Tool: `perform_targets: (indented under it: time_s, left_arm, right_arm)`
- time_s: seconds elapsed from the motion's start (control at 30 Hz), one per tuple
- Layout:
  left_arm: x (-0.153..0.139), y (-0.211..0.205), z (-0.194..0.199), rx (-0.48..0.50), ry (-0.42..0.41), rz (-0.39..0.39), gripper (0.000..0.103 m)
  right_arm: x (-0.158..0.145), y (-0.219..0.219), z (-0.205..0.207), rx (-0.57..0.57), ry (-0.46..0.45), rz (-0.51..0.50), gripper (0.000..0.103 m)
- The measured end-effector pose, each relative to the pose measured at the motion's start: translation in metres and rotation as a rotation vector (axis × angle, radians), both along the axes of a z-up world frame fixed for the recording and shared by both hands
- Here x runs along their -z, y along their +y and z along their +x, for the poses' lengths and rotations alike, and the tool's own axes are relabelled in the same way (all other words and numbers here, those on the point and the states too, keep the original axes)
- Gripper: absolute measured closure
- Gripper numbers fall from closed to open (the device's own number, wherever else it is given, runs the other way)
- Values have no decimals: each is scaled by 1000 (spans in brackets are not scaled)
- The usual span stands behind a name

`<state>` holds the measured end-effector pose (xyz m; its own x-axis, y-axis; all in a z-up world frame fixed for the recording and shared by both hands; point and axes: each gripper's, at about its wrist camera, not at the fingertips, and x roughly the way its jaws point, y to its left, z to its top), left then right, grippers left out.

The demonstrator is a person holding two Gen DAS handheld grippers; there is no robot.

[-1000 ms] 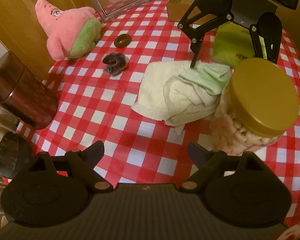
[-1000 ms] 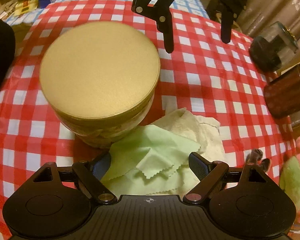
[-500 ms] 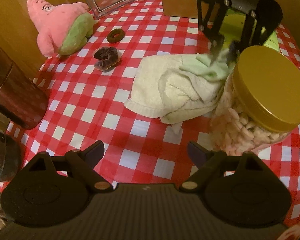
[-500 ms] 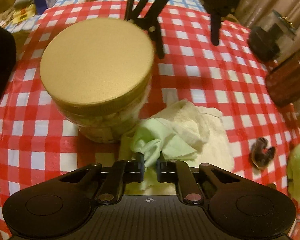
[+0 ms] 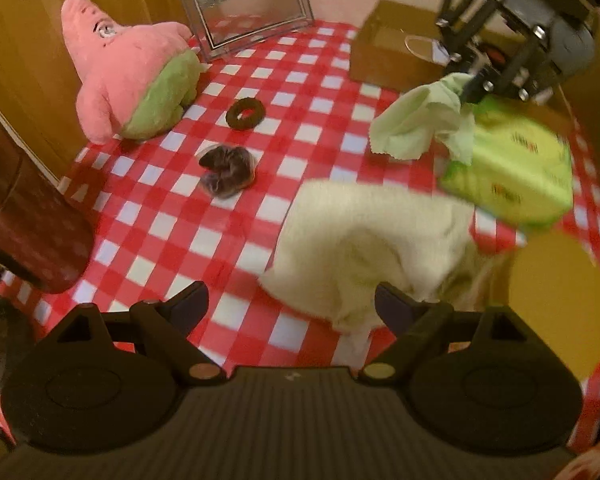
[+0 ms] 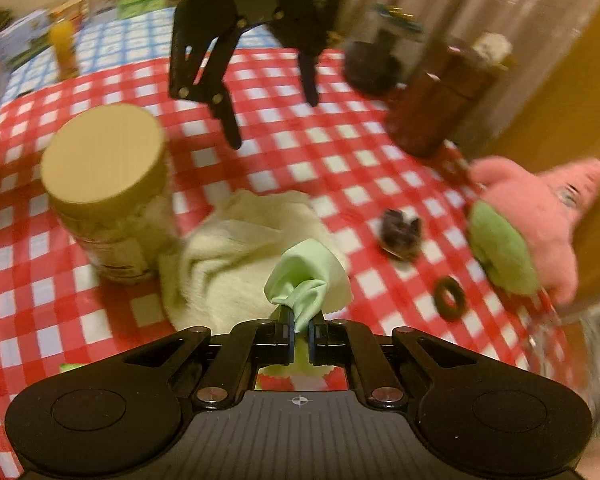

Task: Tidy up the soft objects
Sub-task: 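Lift the green cloth with the right gripper while the left gripper grasps the cream towel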

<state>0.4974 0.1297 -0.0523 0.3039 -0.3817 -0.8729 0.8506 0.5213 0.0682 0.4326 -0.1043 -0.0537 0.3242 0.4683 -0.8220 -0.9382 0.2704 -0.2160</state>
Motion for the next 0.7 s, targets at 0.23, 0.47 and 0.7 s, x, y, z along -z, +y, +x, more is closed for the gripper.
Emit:
perform_targets:
  time_s: [0.23,0.47,0.7]
  left_arm:
    - [5,-46,19,14,128,10,14]
    - [25,-101,14,131,227,118,13]
    - [50,-139,11,204,312,215,11]
  right_arm:
    - [-13,-30,5,162,-6,56,97]
    - [-27,-54,9,325,44,188,97]
    - [-31,-68,-1,384,22,221,97]
